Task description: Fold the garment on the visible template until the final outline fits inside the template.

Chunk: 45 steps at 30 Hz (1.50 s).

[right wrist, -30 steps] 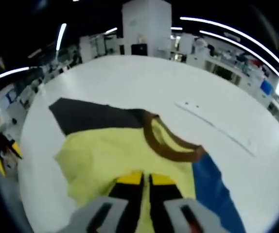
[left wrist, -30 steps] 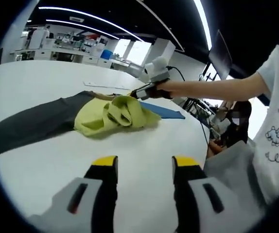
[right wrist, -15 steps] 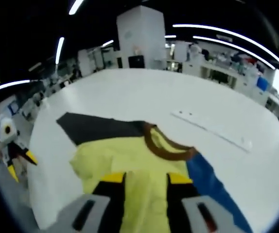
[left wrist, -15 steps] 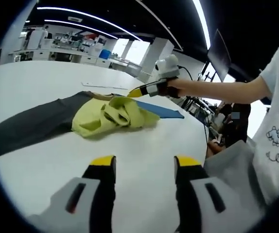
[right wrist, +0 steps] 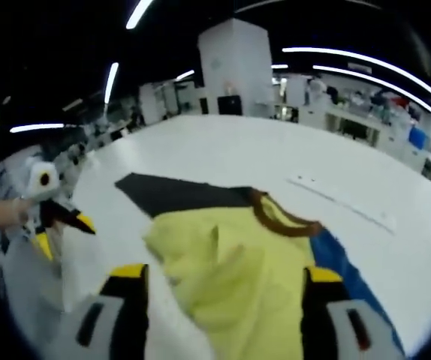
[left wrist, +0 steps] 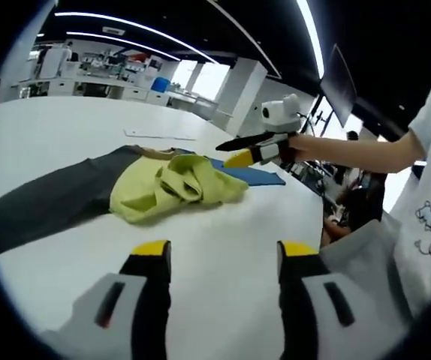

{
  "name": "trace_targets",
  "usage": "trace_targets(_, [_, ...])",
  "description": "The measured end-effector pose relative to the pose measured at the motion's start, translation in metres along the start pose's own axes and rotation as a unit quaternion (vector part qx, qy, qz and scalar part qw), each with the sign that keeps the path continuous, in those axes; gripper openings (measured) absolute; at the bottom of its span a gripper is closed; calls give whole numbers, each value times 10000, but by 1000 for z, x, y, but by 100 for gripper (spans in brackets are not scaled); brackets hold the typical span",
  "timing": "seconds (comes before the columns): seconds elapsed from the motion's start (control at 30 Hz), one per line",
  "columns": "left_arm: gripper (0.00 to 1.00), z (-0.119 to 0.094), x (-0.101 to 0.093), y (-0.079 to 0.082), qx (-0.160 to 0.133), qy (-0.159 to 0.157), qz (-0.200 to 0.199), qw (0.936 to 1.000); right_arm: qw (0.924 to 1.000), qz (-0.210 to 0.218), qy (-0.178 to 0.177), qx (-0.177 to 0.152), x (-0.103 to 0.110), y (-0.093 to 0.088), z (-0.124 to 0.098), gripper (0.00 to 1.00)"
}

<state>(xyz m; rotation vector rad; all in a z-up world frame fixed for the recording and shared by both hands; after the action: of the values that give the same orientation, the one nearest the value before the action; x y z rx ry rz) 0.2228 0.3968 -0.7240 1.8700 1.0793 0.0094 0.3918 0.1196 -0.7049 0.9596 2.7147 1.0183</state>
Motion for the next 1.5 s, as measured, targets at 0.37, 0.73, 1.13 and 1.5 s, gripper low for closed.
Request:
trace_targets(0.37, [47,12,11,22,47,112,149,9998,9997,-214,32,107,21,-18,-17,99])
trace_targets(0.73, [29,44,45,58,32,413,-94,9991,9998,-58,118,121,37,-47,-29,99])
trace_targets(1.13, [20,86,66,90,241,694,39,9973,9997,227,95,65,32,-66,-40,99])
trace_targets(1.5, [14,96,75,87,533,759,-45,9957,9993,372,-3,-16,33,-74,-47,99])
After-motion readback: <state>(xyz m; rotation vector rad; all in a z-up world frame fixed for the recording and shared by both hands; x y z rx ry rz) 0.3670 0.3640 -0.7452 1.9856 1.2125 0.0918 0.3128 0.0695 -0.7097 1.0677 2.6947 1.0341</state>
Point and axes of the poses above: the point that each gripper's makers call its tool centre point, and the gripper's own axes: z roughly forward along the fingers, x roughly to its left, y roughly out of its top, the point moved 10 cm from there along -z, roughly backward along the fingers, and after that the axes turned 14 degrees about x, right-handed, at the moved point
